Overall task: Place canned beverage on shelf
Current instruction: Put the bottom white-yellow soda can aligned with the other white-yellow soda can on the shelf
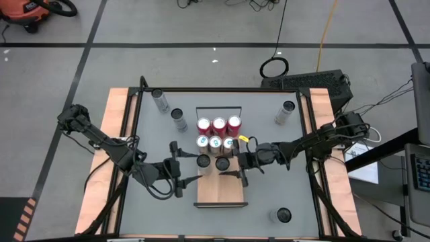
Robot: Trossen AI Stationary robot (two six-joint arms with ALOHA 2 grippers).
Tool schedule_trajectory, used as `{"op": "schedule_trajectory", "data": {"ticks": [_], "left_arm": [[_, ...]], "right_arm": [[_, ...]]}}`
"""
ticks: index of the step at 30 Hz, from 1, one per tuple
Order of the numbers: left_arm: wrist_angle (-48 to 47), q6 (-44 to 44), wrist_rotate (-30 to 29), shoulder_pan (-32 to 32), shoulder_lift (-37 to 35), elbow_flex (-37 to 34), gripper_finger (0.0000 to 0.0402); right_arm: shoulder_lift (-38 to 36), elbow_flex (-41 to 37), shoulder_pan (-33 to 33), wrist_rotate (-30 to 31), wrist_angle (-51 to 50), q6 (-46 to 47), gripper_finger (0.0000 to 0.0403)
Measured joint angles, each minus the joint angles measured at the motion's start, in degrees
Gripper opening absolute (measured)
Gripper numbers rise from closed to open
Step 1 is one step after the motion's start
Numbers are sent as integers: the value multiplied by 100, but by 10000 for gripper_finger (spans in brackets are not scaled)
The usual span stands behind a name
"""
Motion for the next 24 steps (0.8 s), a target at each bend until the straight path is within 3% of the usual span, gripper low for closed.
{"op": "schedule_trajectory", "data": {"ticks": [6, 24], "left_arm": [[-4, 4, 0, 0, 0, 0, 317], [-9, 11, 2, 0, 0, 0, 317]], "right_arm": [[0, -2, 3, -311, -15, -84, 201], [136, 4, 12, -451, -34, -246, 201]]}}
